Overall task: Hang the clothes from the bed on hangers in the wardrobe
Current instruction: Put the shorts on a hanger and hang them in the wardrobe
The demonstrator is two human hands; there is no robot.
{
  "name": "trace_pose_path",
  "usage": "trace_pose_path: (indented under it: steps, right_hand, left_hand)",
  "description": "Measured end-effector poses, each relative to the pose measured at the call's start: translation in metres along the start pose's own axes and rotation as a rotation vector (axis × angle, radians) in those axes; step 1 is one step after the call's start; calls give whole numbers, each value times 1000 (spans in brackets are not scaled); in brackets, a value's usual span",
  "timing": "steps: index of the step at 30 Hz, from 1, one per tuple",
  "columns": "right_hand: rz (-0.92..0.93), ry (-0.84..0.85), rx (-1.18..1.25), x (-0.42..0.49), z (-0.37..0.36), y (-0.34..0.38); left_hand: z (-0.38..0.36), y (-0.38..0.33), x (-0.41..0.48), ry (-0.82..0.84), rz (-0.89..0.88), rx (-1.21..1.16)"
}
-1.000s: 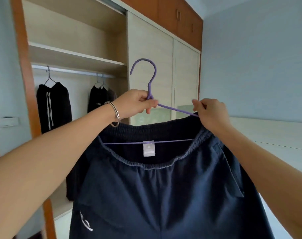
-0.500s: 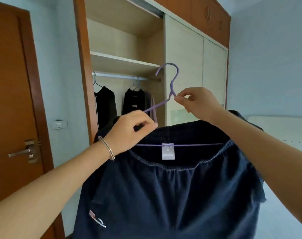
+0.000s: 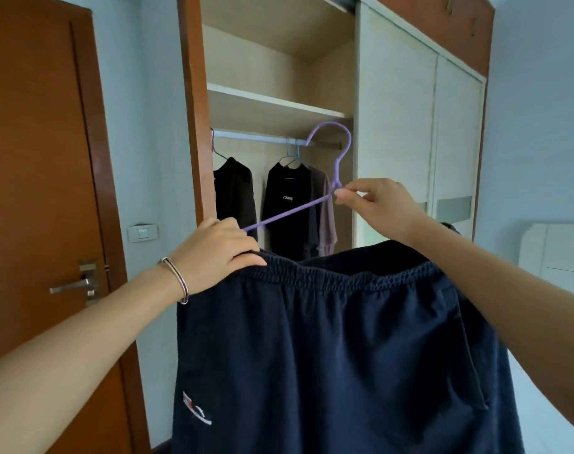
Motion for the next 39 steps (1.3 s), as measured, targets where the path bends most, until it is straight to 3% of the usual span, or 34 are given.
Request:
trace_pose_path:
  steps: [2,4,7,9,18,23,30,35,39]
  right_hand:
    - [1,-13,31,16,-8,-16]
    - [2,-43,39,33,-11,-32]
    - [2,-73,47,55,-20,-53]
    - [7,-56,46,67,-33,-67]
    - [-54,-28,-34,119,-84,-115]
    - [-102,-79,-49,144,-125,-140]
    - [-179,-61,-142,180,-183,-158]
    - [-279,-13,-154,198,-193,-173]
    - [-318,94,-392,202,-189,-197]
  left_hand:
    - [-17,20,5,-77,138,-29]
    - [-36,43,8,-65,395,-188]
    - [-78,69,10,153,648,-437]
    - [-98,78,19,240,651,-429]
    - [-170,108,69,1,604,-493]
    - [-238,140,84,108,528,-562]
    - [-297,136,132,176,262,-766]
    - [-335,138,153,72,213,-835]
    - [-374,154,169,-17,259,-862]
Point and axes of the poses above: each hand's wrist, its own x-axis towards the middle knuckle, its own z-axis out of the back of the hand, y = z × x, the point moved 6 cm from there along x, towards the middle knuckle, and after that the axes turned 2 degrees about x, right-handed, at the moved point
